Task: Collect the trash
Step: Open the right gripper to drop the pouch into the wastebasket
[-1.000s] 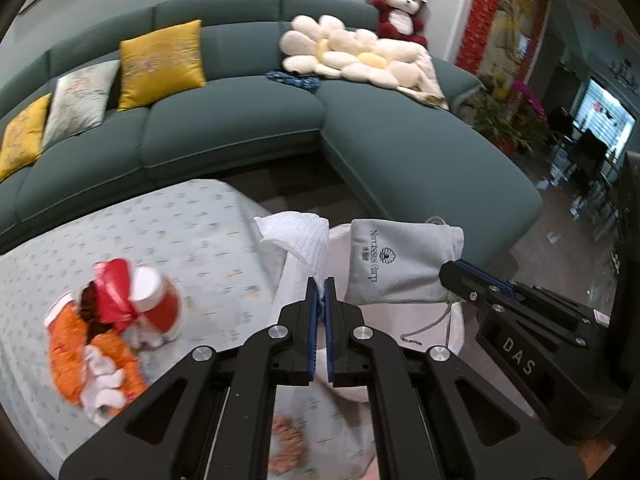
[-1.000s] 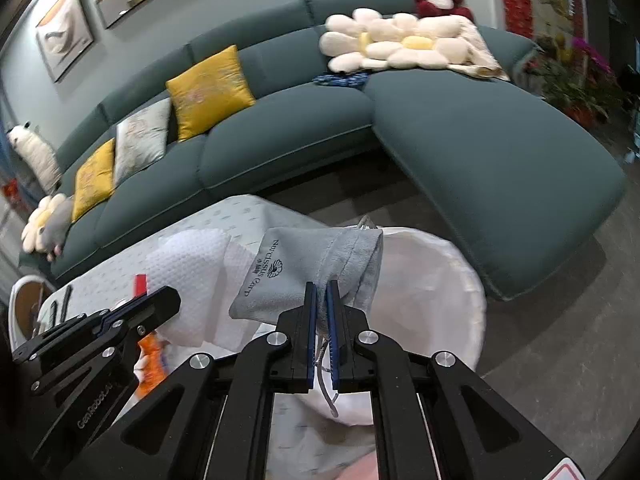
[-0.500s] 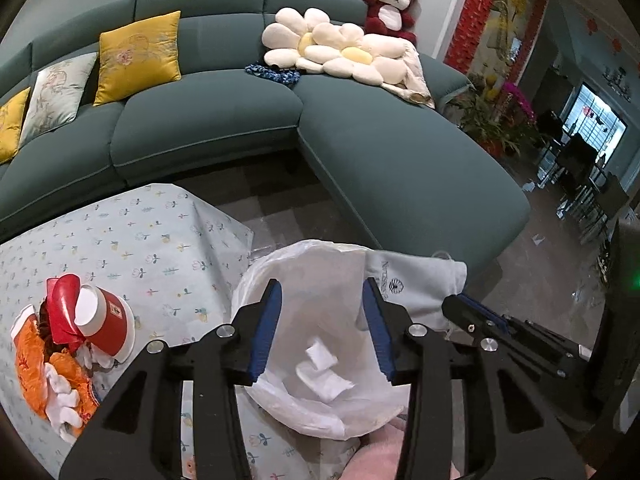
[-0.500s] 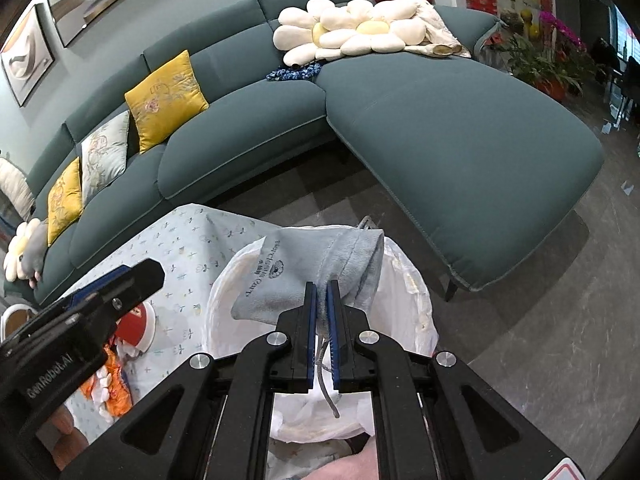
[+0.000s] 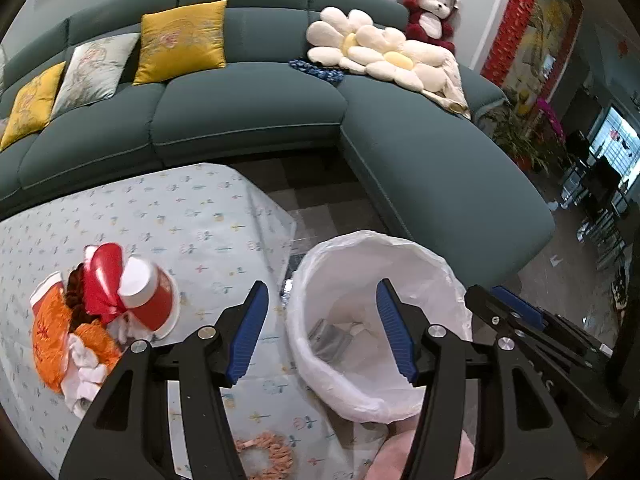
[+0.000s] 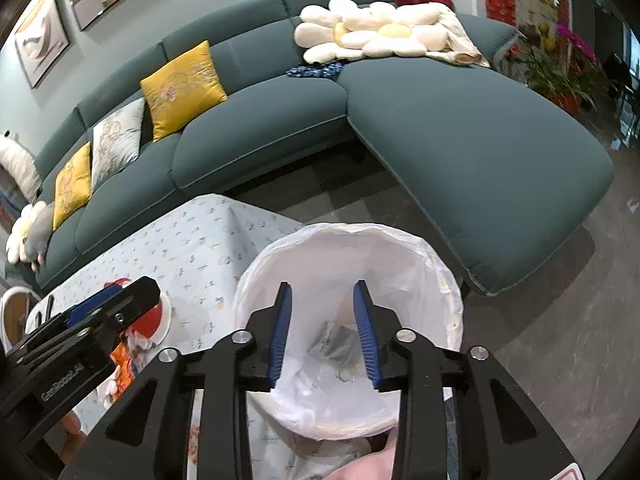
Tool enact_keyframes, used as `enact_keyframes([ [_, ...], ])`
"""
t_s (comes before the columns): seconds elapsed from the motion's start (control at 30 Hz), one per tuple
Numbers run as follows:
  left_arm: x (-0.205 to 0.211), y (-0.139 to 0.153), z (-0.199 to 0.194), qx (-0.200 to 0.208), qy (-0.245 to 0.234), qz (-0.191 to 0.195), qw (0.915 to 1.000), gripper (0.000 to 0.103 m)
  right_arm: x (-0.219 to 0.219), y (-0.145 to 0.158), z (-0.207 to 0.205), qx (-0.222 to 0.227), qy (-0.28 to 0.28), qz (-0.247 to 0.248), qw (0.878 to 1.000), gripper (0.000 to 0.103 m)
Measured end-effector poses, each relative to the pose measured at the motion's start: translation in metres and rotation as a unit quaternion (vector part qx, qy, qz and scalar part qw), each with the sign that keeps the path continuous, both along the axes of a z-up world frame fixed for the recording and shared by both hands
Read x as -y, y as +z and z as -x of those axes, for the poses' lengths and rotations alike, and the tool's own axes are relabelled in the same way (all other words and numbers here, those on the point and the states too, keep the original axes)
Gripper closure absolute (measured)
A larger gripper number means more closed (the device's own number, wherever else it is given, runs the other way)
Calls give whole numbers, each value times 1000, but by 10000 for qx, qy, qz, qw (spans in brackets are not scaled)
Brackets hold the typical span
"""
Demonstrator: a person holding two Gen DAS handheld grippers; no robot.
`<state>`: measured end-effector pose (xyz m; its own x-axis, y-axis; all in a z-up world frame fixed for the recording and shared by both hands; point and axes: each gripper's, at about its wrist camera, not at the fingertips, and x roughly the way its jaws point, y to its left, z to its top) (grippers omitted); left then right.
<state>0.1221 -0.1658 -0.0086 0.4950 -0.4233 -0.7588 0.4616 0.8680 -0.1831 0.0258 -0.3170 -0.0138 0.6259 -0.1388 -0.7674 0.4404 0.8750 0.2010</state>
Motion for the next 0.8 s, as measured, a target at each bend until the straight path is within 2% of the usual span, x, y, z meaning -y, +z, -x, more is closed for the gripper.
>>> enact_keyframes([
  [0.63,-97,0,3,-3,870,19,9962,48,-95,17,0,-77,730,245,9970,46],
  [0.8,-121,-2,6,5,1052,16,9945,41,-117,11,5,-175,828,252,9961,42],
])
